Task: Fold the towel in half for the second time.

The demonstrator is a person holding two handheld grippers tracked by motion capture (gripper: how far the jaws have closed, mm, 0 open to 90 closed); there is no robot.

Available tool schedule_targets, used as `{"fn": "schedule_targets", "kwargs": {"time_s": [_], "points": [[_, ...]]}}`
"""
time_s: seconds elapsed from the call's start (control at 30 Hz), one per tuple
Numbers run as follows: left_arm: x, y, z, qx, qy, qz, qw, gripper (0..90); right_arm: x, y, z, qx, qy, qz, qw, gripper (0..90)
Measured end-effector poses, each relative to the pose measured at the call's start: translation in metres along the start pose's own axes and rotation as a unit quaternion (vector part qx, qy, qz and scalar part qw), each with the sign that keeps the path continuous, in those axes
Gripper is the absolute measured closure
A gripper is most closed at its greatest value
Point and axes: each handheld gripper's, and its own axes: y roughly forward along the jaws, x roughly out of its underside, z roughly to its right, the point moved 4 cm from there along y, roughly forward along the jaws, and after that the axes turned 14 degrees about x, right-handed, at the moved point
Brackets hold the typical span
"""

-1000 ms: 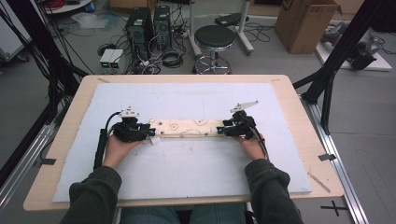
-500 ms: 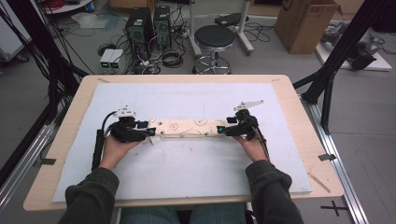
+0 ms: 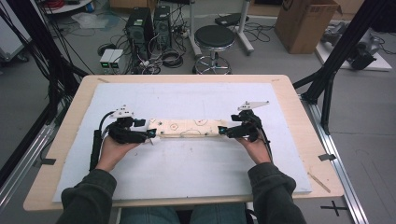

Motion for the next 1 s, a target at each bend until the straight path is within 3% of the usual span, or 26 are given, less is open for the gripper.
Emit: {"fn": "schedule_targets", "kwargs": {"time_s": [1.0], "points": [[0.0, -0.018, 0.012, -0.005, 0.021, -0.003, 0.9998, 28.4, 0.0, -0.015, -0.007, 0.007, -0.017, 0.003, 0.9998, 12.6]]}}
